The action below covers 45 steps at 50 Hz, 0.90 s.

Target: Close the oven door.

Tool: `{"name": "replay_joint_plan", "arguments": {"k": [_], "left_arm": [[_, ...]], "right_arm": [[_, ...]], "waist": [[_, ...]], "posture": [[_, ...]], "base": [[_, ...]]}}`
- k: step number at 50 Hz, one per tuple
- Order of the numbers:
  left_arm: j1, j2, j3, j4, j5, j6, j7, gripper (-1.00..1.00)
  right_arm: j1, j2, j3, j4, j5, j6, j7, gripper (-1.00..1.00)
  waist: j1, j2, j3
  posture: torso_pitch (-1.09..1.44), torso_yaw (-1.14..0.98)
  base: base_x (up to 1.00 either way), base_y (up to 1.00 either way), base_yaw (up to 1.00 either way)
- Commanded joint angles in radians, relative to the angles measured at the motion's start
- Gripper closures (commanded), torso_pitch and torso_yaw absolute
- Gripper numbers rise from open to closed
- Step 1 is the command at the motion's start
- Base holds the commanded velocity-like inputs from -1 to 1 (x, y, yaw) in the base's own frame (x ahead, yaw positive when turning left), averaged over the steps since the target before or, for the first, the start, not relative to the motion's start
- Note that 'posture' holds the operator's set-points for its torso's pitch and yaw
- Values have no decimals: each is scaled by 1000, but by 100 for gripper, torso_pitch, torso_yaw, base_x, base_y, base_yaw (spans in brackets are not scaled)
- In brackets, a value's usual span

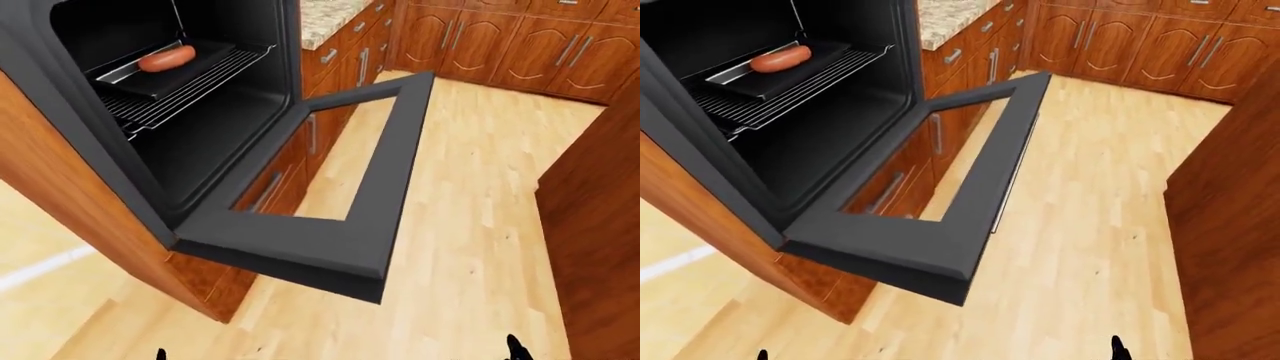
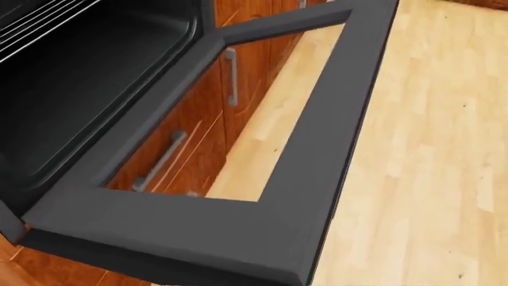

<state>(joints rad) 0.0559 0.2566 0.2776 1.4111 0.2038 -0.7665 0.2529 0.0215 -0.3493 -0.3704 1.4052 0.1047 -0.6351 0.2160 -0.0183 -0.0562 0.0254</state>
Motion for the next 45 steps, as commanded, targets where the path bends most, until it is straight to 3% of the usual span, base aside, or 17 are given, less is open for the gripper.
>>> {"name": "replay_joint_plan", "arguments": {"k": [1,7,10,11,12,18,22,25,26,27,30,35,37,39,40,41,45], "left_arm": [[-4,28,14,-18,-16,-23,16,-100],[-4,28,14,-18,-15,-23,16,-100],[-4,28,14,-18,-15,-23,16,-100],[-4,28,14,-18,-15,-23,16,-100],[-4,28,14,-18,-15,-24,16,-100],[-4,28,14,-18,-14,-24,17,-100],[-3,28,14,-18,-14,-24,17,-100],[-4,28,13,-18,-14,-24,17,-100],[-4,28,13,-18,-14,-24,17,-100],[-3,28,13,-18,-13,-24,18,-100],[-3,28,13,-18,-12,-24,18,-100],[-3,29,12,-18,-11,-25,18,-100],[-3,28,12,-18,-11,-25,18,-100],[-3,28,13,-18,-12,-25,18,-100],[-4,28,13,-18,-12,-24,17,-100],[-4,28,14,-18,-13,-24,17,-100],[-4,28,14,-18,-14,-24,16,-100]], "right_arm": [[-7,-10,-2,-16,3,-23,2,-100],[-7,-11,-2,-16,4,-24,3,-100],[-9,-11,-1,-16,3,-23,1,-100],[-8,-10,-2,-16,5,-23,2,-100],[-7,-10,-2,-16,4,-24,2,-100],[-9,-10,-2,-16,4,-22,2,-100],[-8,-11,-2,-16,4,-23,3,-100],[-8,-11,-1,-17,5,-23,3,-100],[-8,-11,-1,-16,5,-23,3,-100],[-7,-11,-1,-16,5,-23,3,-100],[-7,-11,-1,-16,4,-23,3,-100],[-7,-11,0,-16,4,-23,1,-100],[-7,-10,-1,-16,4,-23,1,-100],[-8,-11,-1,-16,5,-22,2,-100],[-8,-11,-1,-16,4,-22,2,-100],[-8,-10,-1,-16,4,-22,2,-100],[-9,-11,-1,-16,5,-22,2,-100]], "waist": [[4,3,-4],[8,76,4],[16,159,-8],[22,109,-3],[17,119,-2],[20,73,2],[17,23,3],[12,-40,-3],[3,7,-2],[7,-5,-1],[3,1,-8],[8,54,3],[8,95,2],[17,167,-17],[25,111,-4],[21,121,-2],[25,93,-4]], "posture": [[0,0],[0,0],[0,0],[0,0],[0,0],[0,0],[0,0],[0,0],[0,0],[0,0],[0,0],[0,0],[0,0],[0,0],[0,0],[0,0],[0,0]], "base": [[0,14,0],[0,15,0],[0,15,0],[0,16,0],[0,16,0],[0,15,0],[0,15,0],[0,15,0],[0,16,0],[0,15,0],[0,15,0],[0,15,0],[0,15,0],[0,15,0],[0,16,0],[0,16,0],[0,16,0]]}}
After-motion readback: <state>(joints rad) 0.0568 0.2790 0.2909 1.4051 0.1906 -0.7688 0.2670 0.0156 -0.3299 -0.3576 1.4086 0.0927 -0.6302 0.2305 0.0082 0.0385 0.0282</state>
